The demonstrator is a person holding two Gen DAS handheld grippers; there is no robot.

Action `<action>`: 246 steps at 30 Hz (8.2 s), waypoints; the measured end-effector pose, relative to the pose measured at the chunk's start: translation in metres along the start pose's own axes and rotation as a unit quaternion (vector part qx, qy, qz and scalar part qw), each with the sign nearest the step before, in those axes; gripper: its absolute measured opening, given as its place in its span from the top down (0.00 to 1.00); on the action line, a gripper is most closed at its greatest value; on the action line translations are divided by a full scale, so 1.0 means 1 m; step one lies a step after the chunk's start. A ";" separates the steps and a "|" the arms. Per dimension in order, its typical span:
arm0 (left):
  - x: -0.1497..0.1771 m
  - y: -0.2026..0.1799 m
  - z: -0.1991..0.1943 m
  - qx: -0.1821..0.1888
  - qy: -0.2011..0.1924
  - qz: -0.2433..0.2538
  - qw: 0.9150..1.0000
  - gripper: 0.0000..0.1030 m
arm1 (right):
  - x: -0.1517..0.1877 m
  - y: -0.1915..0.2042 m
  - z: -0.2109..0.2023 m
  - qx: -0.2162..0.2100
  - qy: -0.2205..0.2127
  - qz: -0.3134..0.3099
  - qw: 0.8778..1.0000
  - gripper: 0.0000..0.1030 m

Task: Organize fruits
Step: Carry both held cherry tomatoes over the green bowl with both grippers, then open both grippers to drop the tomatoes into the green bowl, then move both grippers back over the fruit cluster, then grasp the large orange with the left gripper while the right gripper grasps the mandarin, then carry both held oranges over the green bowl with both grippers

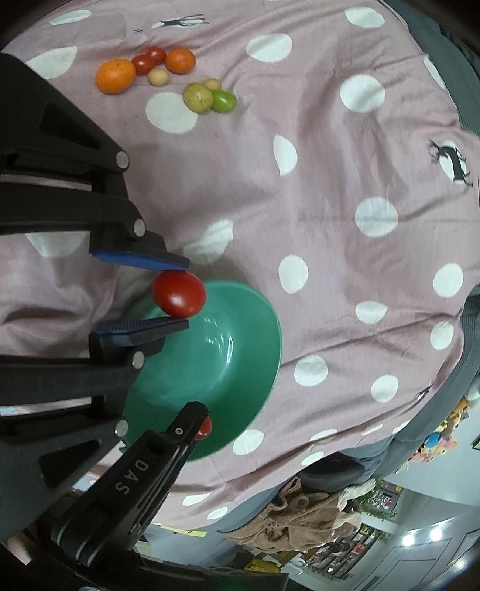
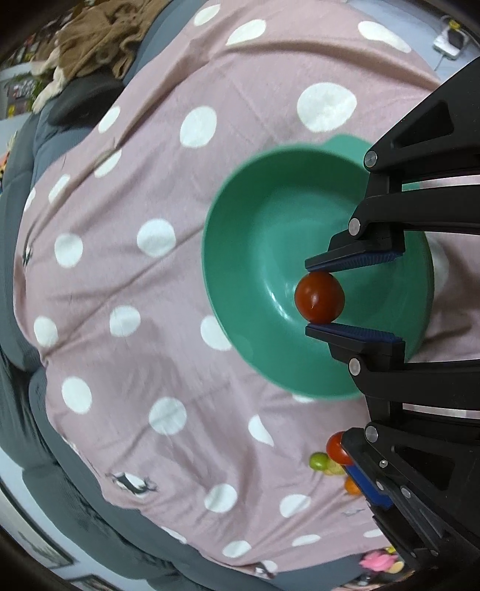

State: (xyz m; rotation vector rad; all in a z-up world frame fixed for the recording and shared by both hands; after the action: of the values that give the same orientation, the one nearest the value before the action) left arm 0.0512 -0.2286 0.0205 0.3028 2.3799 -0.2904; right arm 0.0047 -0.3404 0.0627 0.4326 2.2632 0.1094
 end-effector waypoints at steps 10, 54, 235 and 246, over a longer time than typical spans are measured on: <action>-0.004 -0.018 0.021 0.028 0.018 0.009 0.999 0.76 | -0.002 -0.019 0.005 0.020 0.005 0.023 1.000 0.72; 0.089 0.244 -0.077 -0.142 0.006 -0.234 0.962 0.39 | 0.105 0.188 0.052 -0.153 0.114 -0.223 0.956 0.47; 0.047 0.092 -0.068 -0.042 -0.047 -0.136 0.989 0.67 | 0.038 0.094 -0.002 -0.081 -0.024 -0.099 0.991 0.56; 0.032 0.061 -0.055 -0.030 -0.048 -0.112 0.992 0.67 | 0.028 0.067 -0.010 -0.076 -0.038 -0.073 0.994 0.56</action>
State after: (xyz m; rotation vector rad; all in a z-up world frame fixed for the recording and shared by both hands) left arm 0.0117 -0.1501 0.0315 -0.0079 2.3248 -0.3294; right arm -0.0012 -0.2678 0.0639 0.1866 2.1844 0.1852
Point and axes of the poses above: each gripper's, at about its wrist camera, not at the fingertips, and z roughly the way its jaws point, y to its left, x to its underside, the point moved 1 cm from there along z, roughly the way its jaws point, and after that the axes turned 4 degrees about z, right-handed, at the moved point
